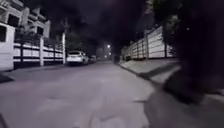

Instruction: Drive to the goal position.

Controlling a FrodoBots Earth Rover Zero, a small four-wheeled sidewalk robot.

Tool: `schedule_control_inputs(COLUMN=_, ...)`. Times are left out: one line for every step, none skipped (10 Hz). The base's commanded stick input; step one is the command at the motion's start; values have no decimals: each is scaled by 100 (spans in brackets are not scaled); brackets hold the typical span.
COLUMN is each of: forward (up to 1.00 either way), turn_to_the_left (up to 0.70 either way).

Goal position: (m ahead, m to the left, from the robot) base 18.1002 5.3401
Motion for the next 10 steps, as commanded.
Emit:
schedule_control_inputs(forward=50, turn_to_the_left=-50)
schedule_control_inputs(forward=50, turn_to_the_left=-43)
schedule_control_inputs(forward=50, turn_to_the_left=-23)
schedule_control_inputs(forward=50, turn_to_the_left=-2)
schedule_control_inputs(forward=50, turn_to_the_left=0)
schedule_control_inputs(forward=50, turn_to_the_left=0)
schedule_control_inputs(forward=50, turn_to_the_left=0)
schedule_control_inputs(forward=50, turn_to_the_left=0)
schedule_control_inputs(forward=50, turn_to_the_left=0)
schedule_control_inputs(forward=50, turn_to_the_left=0)
